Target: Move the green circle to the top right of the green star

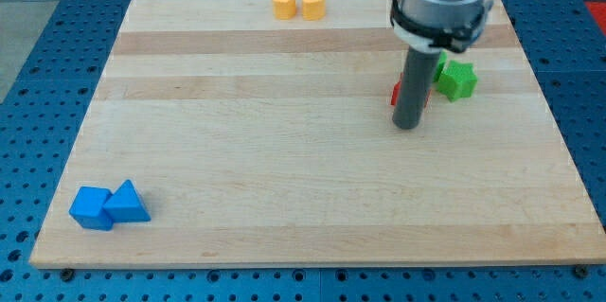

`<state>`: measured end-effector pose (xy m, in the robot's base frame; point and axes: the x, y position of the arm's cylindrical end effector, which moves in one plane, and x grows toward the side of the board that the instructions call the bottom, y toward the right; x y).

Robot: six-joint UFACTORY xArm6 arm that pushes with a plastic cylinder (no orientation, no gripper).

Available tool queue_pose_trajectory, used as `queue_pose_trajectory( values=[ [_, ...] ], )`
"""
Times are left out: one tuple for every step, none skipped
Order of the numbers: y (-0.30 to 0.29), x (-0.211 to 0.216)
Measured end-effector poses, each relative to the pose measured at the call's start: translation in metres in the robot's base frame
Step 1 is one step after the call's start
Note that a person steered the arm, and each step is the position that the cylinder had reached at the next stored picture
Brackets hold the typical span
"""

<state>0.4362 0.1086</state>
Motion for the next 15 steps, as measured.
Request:
queue_pose_trajectory(
  values=[
    [0.008,-0.021],
    [-0.004,-0.007],
    [0.010,0.009],
    [0.073,0.009],
    [0.015,-0.018],
    [-0.010,-0.060],
    [-0.019,-0.074],
    [-0.025,-0.046],
    [0.007,-0.036],
    [0.007,-0.072],
    [0.017,-0.098],
    [0.018,-0.135],
    [0.024,-0.158],
    [0.052,-0.165],
    [0.065,-0.160]
  ],
)
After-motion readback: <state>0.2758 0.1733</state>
